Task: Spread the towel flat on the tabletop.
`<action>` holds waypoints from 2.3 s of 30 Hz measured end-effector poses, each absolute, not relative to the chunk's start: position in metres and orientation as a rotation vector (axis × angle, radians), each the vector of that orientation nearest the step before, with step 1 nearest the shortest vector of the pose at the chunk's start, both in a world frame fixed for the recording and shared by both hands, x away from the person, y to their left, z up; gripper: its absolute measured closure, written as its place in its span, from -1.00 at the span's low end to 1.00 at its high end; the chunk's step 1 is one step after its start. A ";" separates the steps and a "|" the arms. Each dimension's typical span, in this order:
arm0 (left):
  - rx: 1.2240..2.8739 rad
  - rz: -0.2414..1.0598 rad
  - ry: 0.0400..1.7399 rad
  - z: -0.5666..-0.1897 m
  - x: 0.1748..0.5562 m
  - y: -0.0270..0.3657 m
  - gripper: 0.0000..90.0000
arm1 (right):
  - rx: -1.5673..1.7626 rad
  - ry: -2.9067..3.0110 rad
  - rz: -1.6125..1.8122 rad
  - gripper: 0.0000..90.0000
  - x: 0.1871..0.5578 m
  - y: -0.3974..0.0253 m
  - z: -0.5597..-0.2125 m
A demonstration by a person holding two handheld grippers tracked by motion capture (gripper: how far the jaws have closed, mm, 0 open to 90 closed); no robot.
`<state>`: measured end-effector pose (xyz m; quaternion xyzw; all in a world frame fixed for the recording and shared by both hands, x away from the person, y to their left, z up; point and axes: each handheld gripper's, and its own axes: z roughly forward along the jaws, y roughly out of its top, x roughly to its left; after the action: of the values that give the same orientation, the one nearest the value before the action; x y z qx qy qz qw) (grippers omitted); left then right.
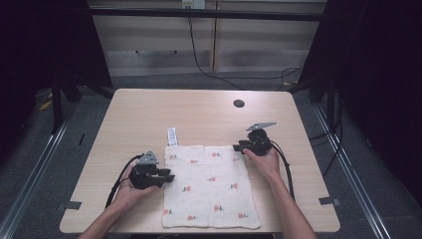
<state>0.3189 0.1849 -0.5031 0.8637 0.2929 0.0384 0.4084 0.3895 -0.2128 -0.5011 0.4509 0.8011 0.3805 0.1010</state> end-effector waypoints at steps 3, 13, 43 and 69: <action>2.176 0.097 0.735 -0.503 0.319 0.185 0.49 | 1.339 2.362 1.115 0.38 0.390 -0.213 -0.504; 2.180 0.108 0.729 -0.503 0.318 0.184 0.48 | 1.316 2.370 1.135 0.77 0.388 -0.210 -0.506; 1.995 0.140 0.957 -0.485 0.407 0.207 0.39 | 1.299 2.297 1.290 0.93 0.364 -0.219 -0.491; 2.143 0.230 0.875 -0.507 0.410 0.178 0.79 | 1.312 2.301 1.314 0.93 0.364 -0.216 -0.496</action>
<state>0.4104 0.1781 -0.5072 0.8458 0.3454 0.0909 0.3964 0.3644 -0.2160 -0.4958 0.4418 0.7750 0.4424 0.0924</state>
